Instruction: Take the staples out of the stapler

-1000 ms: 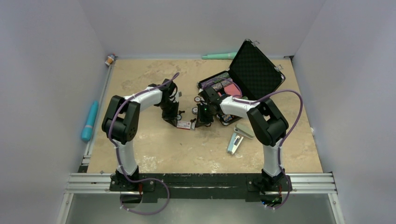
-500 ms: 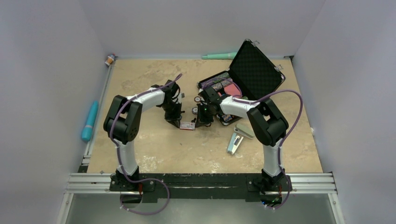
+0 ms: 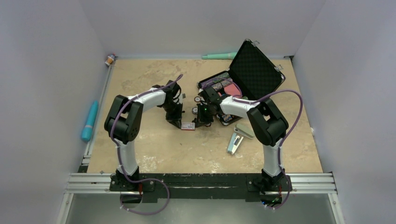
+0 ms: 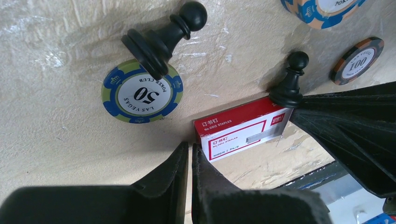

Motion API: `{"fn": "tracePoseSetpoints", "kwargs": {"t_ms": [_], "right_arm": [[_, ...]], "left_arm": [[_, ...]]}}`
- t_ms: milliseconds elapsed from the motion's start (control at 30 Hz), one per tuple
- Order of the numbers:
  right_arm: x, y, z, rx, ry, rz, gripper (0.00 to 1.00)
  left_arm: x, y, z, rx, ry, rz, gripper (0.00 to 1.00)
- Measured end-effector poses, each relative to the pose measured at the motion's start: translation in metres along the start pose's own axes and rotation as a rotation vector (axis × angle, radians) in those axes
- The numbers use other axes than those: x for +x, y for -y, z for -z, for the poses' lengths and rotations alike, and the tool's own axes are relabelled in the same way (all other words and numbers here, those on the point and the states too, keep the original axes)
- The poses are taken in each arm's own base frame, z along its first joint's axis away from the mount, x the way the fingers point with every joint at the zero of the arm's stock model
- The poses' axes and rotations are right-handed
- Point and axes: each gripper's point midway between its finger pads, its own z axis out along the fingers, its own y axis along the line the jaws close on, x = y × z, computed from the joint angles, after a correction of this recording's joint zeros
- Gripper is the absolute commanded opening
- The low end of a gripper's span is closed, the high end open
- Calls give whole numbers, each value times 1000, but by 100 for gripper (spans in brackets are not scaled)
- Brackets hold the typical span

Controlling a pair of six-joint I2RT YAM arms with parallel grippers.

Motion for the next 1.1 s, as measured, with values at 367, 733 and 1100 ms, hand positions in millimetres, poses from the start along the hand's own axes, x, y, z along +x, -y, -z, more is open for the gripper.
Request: {"fn": "tracePoseSetpoints", "kwargs": {"t_ms": [367, 733, 1100], "right_arm": [[3, -1, 0, -15, -12, 8, 0], [17, 4, 7, -17, -20, 8, 6], [8, -25, 86, -69, 128, 81, 63]], "left_arm": [[11, 1, -1, 7, -5, 13, 11], [27, 4, -1, 24, -16, 15, 14], [22, 11, 73, -31, 181, -46, 87]]}}
